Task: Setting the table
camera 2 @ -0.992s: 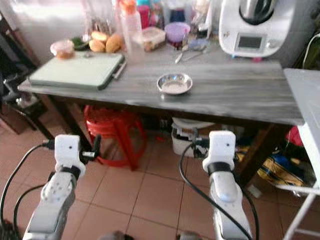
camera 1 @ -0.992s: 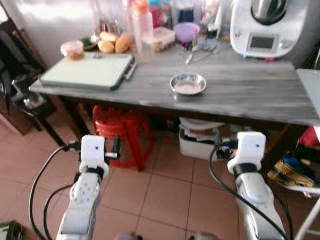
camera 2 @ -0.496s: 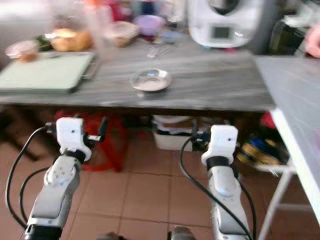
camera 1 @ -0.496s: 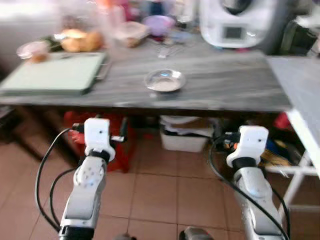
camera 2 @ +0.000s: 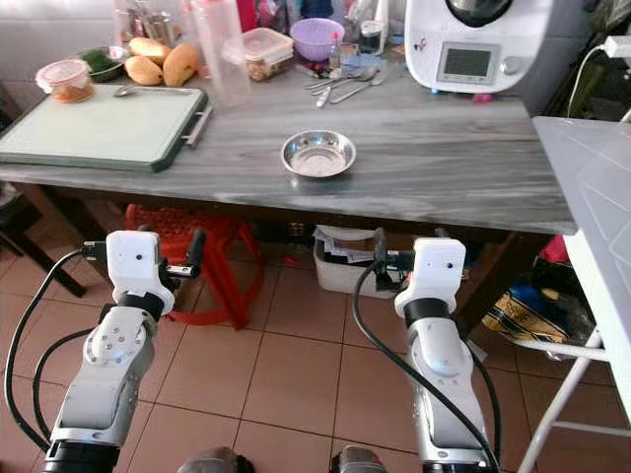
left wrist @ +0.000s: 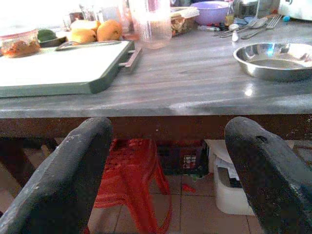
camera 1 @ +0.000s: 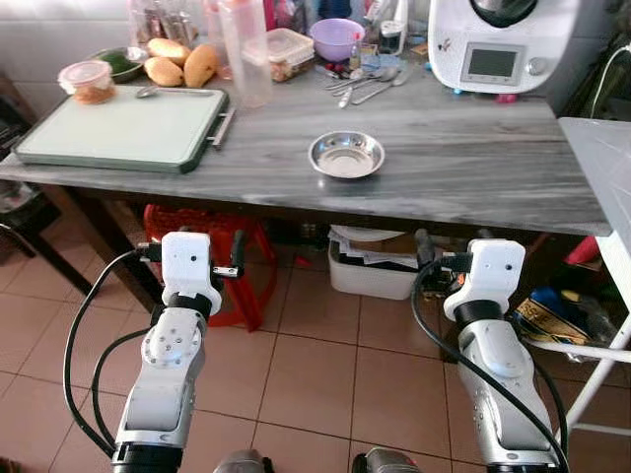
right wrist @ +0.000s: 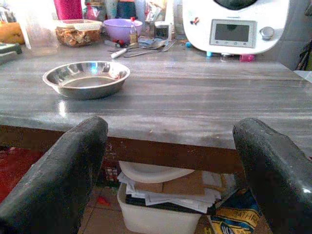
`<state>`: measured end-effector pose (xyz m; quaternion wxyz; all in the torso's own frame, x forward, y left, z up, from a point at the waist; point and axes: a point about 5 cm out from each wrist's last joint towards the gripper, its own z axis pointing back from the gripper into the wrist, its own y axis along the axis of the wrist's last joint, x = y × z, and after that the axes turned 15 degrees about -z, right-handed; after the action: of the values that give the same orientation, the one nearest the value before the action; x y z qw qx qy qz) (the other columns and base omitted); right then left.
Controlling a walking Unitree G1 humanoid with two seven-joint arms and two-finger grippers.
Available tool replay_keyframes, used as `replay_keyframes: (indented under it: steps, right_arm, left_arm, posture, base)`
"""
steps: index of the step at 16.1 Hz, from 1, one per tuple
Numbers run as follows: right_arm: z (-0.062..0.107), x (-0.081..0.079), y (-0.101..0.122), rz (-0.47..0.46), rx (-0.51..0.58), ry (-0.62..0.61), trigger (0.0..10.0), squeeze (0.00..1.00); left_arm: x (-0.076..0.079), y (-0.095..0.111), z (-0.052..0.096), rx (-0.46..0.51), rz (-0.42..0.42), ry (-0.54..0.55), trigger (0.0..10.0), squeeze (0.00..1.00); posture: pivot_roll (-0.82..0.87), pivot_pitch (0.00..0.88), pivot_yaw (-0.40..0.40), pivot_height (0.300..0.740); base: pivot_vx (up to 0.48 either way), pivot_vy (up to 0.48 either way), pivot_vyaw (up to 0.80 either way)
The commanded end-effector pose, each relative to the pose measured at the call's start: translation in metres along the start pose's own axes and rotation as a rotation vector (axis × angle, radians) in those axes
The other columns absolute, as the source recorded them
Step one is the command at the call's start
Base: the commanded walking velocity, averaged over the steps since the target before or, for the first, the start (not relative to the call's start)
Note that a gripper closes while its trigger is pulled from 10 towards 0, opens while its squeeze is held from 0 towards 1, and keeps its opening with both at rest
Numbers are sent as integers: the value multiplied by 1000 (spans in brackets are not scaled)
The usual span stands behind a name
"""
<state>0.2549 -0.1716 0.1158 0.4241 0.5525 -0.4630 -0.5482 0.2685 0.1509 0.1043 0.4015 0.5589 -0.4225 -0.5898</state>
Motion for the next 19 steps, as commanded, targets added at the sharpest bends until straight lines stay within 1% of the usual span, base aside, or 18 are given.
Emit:
replay_keyframes:
  steps: [1, 7, 10, 14, 19]
  right_arm:
    - [-1, -2, -1, -4, -6, 11, 10000, 0]
    - [-4, -1, 0, -10, -6, -2, 10000, 0]
    - [-3, -1, -1, -19, -12, -7, 10000, 0]
    - [-6, -2, 0, -16, -9, -1, 10000, 0]
    - [-7, -1, -1, -14, -9, -3, 10000, 0]
  left_arm:
    - [-3, -4, 1, -20, -11, 11, 10000, 0]
    - [-4, -3, 0, -20, -17, 12, 10000, 0]
    - [-4, -3, 0, -22, -18, 9, 10000, 0]
    - [-4, -3, 0, -21, -23, 8, 10000, 0]
    - [-3, -3, 0, -23, -26, 4, 10000, 0]
  posture:
    - [-26, 0, 53, 740]
    - [-30, 0, 55, 740]
    - [-26, 0, 55, 740]
    - [-25, 0, 55, 740]
    - [-25, 0, 56, 740]
  base:
    - [0, 0, 0]
    - [-41, 0, 0]
    - [-245, 0, 0]
    - [-122, 0, 0]
    - [-329, 0, 0]
